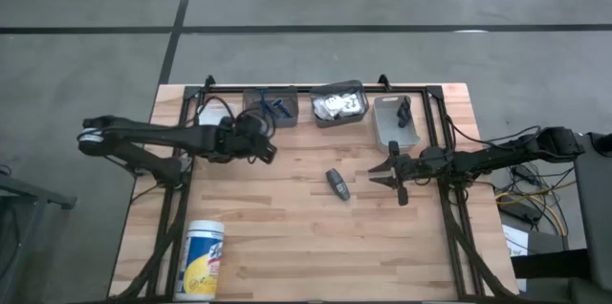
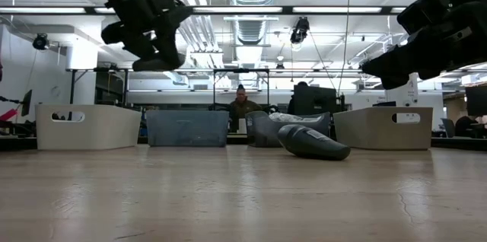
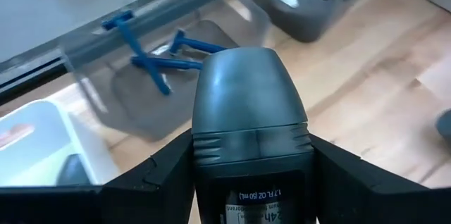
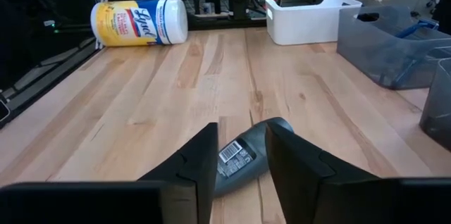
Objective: Pick & Place Travel size toiletries
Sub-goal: Put the black deodorant into the white bin
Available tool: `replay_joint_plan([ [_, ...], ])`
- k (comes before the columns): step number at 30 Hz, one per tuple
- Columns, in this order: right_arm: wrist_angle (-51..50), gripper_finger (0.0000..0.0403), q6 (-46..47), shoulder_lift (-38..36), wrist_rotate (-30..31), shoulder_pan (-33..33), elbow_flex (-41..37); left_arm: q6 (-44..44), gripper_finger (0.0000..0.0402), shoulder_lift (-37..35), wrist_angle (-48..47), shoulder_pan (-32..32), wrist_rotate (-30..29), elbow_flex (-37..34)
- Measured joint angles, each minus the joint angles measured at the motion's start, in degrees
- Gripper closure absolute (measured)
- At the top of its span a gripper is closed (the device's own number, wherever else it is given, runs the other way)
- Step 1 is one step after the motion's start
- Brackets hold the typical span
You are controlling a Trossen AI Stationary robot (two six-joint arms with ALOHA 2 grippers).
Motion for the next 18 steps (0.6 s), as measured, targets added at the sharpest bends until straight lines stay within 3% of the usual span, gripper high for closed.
replay_joint_plan([
  [18, 0.0, 0.0239, -0.19, 0.01, -0.01, 0.0, 0.0, -3.65, 0.0179, -5.71, -10.37, 6.31, -3.0, -1.24],
])
